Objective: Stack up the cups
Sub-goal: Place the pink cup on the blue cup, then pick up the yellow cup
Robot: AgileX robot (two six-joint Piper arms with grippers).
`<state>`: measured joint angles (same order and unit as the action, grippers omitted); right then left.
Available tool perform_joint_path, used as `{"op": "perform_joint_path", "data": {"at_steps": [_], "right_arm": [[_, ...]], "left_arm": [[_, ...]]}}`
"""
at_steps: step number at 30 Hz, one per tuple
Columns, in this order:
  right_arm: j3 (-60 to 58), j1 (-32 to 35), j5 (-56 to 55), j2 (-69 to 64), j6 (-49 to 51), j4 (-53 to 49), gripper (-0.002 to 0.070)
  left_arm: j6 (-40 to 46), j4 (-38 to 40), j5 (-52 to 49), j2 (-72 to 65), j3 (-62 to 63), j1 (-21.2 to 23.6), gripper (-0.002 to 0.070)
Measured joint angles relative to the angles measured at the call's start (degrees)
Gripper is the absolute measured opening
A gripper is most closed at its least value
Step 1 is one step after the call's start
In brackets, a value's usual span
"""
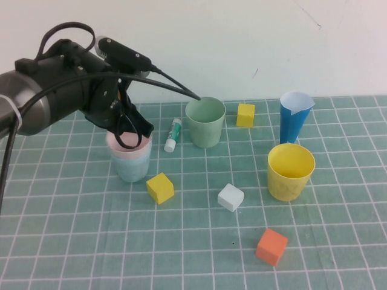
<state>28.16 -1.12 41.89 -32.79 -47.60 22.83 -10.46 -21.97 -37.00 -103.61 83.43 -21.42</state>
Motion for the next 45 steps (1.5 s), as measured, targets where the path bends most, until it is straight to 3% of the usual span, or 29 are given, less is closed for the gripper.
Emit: {"op": "perform_joint_path", "data": {"at_steps": [2, 6, 8, 10, 13, 18, 23, 27, 33, 37, 45], "right_arm": [[0.0, 0.0, 0.0, 0.0, -1.6, 0.0, -0.0003], [0.0, 0.0, 0.0, -0.4, -2.9, 0.0, -0.0003], [0.1, 0.0, -0.1, -1.2, -3.1, 0.1, -0.0003], [0.5, 0.0, -0.4, -2.5, -4.3, 1.8, -0.0003], [1.4, 0.0, -0.6, -6.3, -11.9, 10.0, -0.0003], [3.3, 0.0, -0.8, -15.9, -28.2, 25.3, -0.0003], [6.6, 0.0, -1.7, -27.6, -34.1, 29.1, -0.0003], [10.2, -1.2, -2.6, -35.1, -35.3, 29.5, -0.0003], [17.2, -9.3, -4.5, -43.7, -37.1, 29.1, -0.0003], [24.0, -14.1, -5.9, -48.7, -34.7, 23.7, -0.0003], [39.0, -15.6, -0.5, -58.8, -21.8, 6.9, -0.0003]], "left_arm": [[-0.8, 0.0, 0.3, 0.4, 0.0, 0.0, 0.0200], [-1.5, -1.7, 0.3, 2.4, 0.0, 0.0, 0.0225], [-1.8, -3.3, 0.3, 4.1, 0.0, 0.0, 0.0192], [-1.9, -4.9, 0.3, 6.7, 0.0, 0.0, 0.0113], [-1.9, -5.3, 1.8, 12.0, 0.0, 0.0, 0.0034], [-2.6, -5.2, 10.3, 23.2, -4.5, 0.0, 0.0004], [-3.1, -7.3, 15.4, 37.9, -16.1, 0.0, 0.0002], [-3.2, -7.5, 17.0, 49.0, -28.3, 0.0, 0.0002], [-4.3, -7.5, 21.3, 61.5, -41.2, 0.0, 0.0002], [-5.1, -6.4, 22.7, 70.2, -48.1, 0.0, 0.0002], [-7.8, -1.2, 23.0, 85.2, -56.5, 0.0, 0.0001]]}}
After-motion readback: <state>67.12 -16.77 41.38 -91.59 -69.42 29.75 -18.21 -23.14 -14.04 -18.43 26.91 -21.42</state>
